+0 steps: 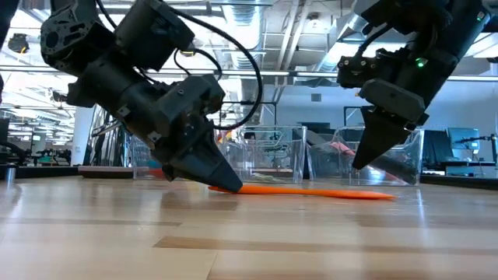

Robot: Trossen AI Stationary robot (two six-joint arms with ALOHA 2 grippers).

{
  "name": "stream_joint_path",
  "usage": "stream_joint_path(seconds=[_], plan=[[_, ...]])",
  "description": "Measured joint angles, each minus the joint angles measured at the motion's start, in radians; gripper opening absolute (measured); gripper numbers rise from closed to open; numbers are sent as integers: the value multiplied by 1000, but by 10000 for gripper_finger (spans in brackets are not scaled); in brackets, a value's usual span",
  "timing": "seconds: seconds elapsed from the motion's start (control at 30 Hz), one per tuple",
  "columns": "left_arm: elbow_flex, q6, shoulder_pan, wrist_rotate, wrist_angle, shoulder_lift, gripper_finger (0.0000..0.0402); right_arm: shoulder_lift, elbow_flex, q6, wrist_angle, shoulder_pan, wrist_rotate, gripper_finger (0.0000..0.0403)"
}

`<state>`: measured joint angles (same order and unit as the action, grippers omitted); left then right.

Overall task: Pick & Place Kitchen Items
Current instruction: Put the orange spatula into the right transparent bin

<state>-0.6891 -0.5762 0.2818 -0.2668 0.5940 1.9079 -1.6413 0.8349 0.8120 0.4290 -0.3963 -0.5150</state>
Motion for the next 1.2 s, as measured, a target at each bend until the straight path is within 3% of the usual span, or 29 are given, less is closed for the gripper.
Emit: stream_joint_path(seconds=[0.3, 0.67, 1.2], plan=[[0, -14, -41, -16, -20, -1, 2, -1, 0, -11, -34, 1, 50, 0], [-8, -15, -38, -18, -38, -2, 2, -179, 27, -63, -152, 28, 101, 0], [-12, 20, -135, -24, -55, -2, 2, -151, 50, -59, -246, -12, 278, 0]])
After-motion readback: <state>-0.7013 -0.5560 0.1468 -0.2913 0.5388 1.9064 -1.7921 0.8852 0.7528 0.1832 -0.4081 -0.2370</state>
